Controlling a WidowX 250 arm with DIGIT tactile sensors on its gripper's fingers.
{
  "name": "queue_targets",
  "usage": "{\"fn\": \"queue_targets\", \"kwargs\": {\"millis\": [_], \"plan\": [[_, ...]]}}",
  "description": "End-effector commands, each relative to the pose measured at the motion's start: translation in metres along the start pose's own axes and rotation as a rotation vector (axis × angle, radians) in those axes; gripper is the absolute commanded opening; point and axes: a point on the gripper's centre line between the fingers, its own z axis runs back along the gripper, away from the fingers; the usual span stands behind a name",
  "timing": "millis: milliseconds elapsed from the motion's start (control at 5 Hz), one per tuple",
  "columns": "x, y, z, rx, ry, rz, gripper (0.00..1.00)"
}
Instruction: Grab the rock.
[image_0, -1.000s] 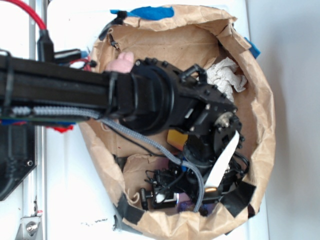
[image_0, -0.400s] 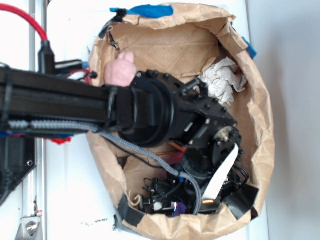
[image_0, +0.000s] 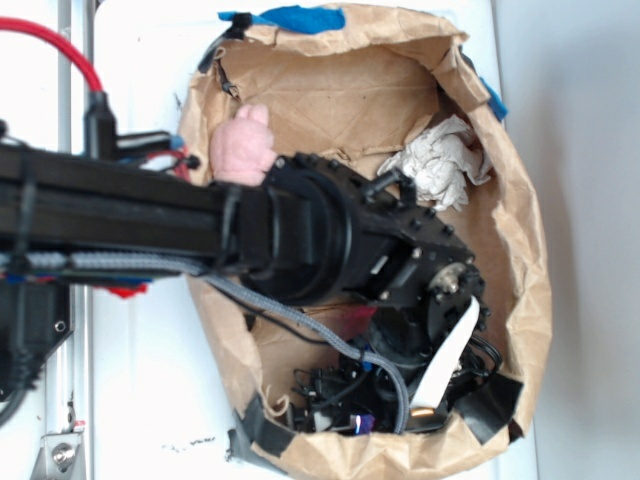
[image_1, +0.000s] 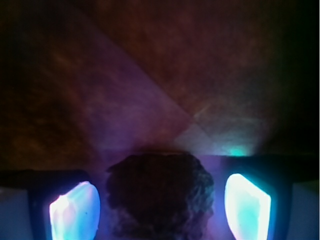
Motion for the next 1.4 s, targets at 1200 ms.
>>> {"fn": "queue_targets", "kwargs": {"millis": [1200], "plan": [[-0.006, -0.028, 0.134, 0.279, -0.007, 0.265, 0.0]]}}
